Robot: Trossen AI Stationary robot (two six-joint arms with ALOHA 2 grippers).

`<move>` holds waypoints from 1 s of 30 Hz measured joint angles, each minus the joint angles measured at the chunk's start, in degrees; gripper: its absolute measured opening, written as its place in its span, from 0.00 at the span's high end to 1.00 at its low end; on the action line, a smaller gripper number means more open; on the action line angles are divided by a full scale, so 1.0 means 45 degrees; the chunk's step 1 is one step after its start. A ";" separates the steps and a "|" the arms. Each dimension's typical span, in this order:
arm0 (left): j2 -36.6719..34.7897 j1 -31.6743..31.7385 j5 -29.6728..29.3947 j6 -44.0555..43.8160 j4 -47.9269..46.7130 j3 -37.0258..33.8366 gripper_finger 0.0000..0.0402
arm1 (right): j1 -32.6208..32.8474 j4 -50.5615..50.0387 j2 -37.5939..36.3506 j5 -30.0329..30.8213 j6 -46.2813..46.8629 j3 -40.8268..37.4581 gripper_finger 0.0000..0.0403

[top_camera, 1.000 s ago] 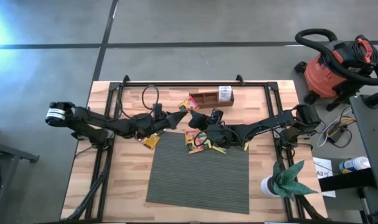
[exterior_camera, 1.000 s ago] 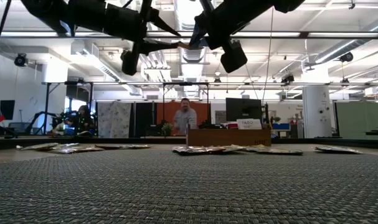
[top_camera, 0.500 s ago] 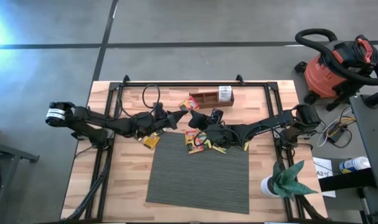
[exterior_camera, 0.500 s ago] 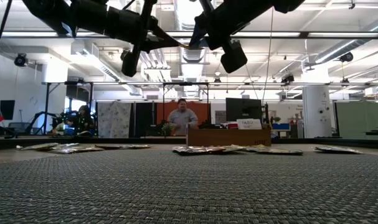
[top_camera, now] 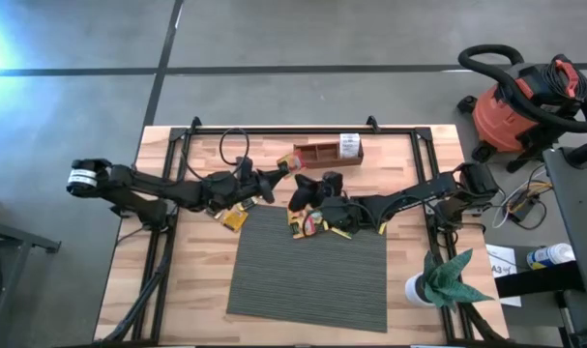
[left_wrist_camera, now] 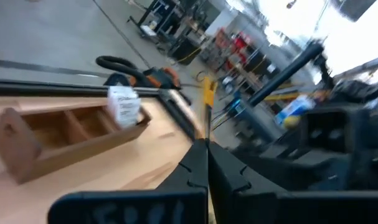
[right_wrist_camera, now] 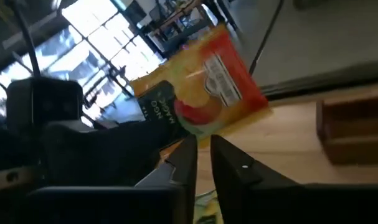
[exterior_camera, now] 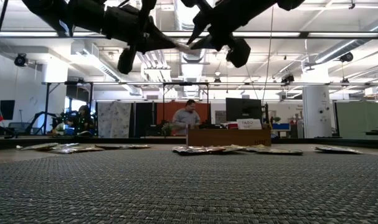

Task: Pick & Place Tea
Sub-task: Put the orange tea bag into the middle section of the wooden organizer

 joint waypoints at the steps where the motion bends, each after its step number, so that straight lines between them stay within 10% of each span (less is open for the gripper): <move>1: -0.0134 0.0000 0.0020 0.0239 -0.0307 0.0000 1.00 | 0.0010 -0.0001 -0.0014 0.0002 -0.0608 0.0000 0.86; 5: -0.1003 0.0000 0.0205 0.1775 -0.2129 0.0200 1.00 | 0.0077 -0.0224 -0.0183 -0.0657 -0.2992 0.0000 0.77; 16: -0.1659 -0.0058 0.3539 0.9482 -1.2349 0.3453 1.00 | -0.0270 -0.6897 -0.1446 -0.7765 -0.7273 0.1898 0.76; 30: 0.1276 -0.0058 0.3774 1.2304 -1.5107 0.6956 1.00 | -0.0589 -1.0988 0.0559 -0.7961 -0.9978 0.5890 0.72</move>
